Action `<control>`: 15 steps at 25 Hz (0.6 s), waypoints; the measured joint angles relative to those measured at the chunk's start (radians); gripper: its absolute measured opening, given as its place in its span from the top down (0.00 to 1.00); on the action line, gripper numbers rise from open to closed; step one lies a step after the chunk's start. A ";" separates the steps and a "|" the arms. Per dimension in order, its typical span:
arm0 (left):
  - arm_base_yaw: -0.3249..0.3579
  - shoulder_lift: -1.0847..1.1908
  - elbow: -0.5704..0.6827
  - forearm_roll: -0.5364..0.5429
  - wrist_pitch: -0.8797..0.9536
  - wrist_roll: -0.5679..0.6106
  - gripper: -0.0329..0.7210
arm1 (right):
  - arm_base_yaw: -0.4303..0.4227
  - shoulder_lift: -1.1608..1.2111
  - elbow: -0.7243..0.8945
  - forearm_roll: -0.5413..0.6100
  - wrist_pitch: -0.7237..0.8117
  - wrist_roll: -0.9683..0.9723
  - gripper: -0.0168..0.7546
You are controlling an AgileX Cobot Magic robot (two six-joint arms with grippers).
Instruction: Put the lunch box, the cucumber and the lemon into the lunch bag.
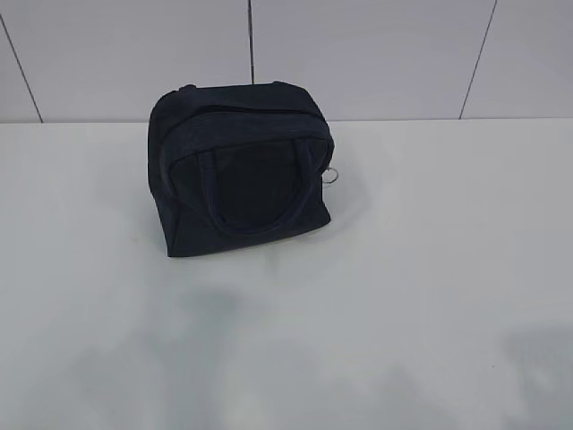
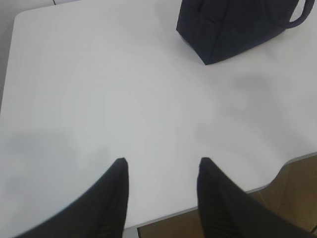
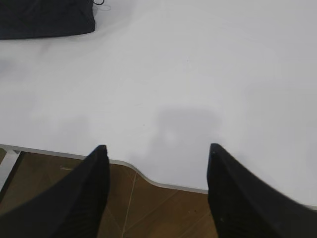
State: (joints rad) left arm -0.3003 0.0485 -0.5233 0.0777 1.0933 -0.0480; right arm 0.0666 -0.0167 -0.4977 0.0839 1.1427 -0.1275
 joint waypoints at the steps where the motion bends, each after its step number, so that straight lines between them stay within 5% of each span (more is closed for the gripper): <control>1: 0.000 -0.005 0.000 0.000 0.000 0.000 0.52 | 0.000 0.000 0.000 0.000 0.000 0.000 0.36; 15: 0.000 -0.036 0.000 -0.038 0.006 0.004 0.52 | 0.000 0.000 0.000 0.000 0.002 0.000 0.36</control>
State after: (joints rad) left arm -0.3003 0.0122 -0.5233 0.0394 1.0995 -0.0438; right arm 0.0666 -0.0167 -0.4977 0.0839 1.1444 -0.1275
